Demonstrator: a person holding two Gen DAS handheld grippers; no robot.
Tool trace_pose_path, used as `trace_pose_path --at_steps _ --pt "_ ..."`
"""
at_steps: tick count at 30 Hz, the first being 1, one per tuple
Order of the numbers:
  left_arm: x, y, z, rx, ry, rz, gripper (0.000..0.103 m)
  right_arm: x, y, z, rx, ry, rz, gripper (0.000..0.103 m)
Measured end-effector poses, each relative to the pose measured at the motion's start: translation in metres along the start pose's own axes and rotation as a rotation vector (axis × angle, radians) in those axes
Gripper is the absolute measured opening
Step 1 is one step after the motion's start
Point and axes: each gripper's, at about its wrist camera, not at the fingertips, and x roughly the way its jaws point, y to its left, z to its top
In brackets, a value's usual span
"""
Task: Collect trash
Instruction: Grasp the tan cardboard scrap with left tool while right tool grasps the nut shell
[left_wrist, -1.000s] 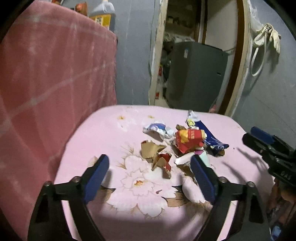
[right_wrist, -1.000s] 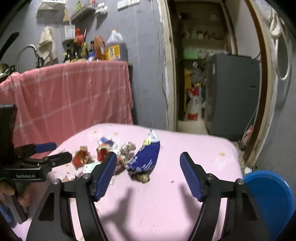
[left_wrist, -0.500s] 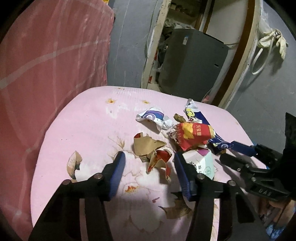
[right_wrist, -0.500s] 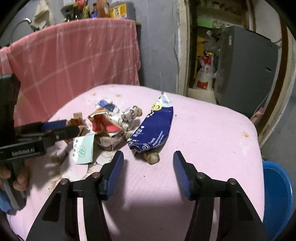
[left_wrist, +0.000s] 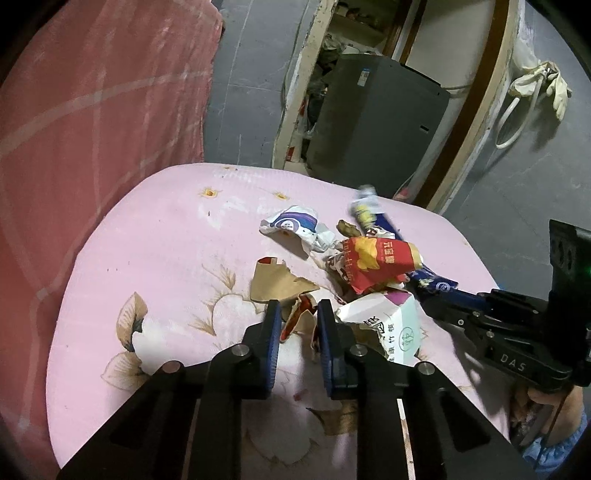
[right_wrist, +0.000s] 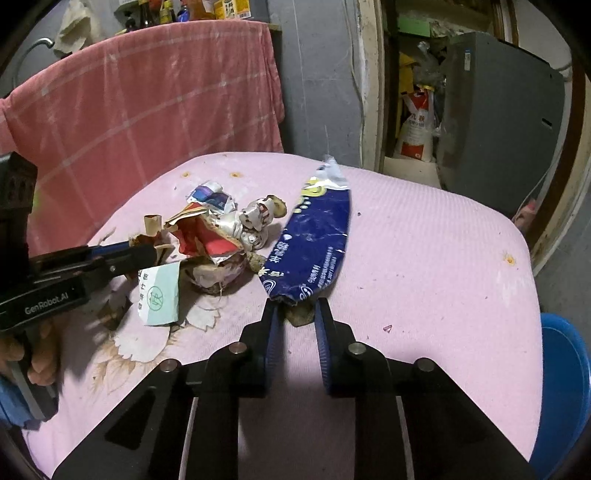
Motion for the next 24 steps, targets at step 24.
trace_pose_path --at_steps 24 --pt "-0.037 -0.039 -0.032 0.022 -0.046 -0.043 0.014 -0.052 0.002 -0.047 0.016 -0.068 0.041 0.014"
